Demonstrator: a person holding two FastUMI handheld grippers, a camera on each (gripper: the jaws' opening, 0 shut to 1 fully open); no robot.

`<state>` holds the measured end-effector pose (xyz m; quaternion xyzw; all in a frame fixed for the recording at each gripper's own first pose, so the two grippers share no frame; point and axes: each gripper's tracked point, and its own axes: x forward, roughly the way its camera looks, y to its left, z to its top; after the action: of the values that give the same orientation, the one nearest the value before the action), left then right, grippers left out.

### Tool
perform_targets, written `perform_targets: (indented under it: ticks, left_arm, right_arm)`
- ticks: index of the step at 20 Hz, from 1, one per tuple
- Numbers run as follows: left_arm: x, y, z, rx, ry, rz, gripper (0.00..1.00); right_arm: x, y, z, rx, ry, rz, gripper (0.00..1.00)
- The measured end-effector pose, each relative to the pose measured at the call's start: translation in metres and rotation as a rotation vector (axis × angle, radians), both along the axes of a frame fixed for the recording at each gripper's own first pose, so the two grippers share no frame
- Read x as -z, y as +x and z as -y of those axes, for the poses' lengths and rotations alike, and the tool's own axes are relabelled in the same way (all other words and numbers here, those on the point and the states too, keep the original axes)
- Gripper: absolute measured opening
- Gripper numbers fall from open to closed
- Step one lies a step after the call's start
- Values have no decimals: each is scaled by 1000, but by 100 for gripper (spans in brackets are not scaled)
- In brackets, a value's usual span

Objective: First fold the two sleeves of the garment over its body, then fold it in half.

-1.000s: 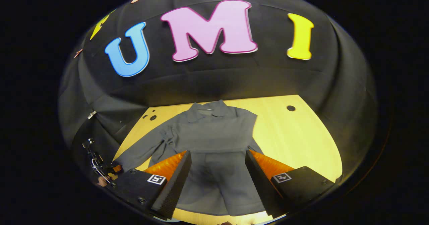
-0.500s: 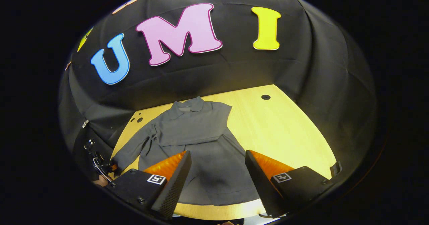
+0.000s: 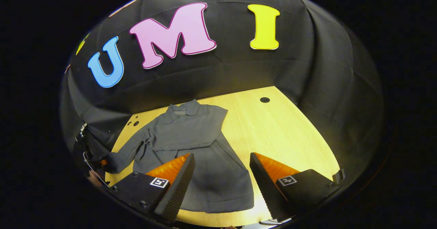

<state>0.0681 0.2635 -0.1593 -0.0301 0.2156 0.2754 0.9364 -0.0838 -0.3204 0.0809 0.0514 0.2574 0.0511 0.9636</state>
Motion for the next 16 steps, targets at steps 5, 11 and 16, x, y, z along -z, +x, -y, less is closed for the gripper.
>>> perform_targets:
  ticks: [5,11,16]
  left_arm:
    - [-71,46,39,89,-21,116,2]
    - [-134,108,123,266,63,183,5]
    - [-150,151,239,494,126,184,5]
  right_arm:
    - [15,-1,12,10,5,-16,99]
    - [27,3,31,41,15,-28,99]
    - [40,4,47,70,45,-57,99]
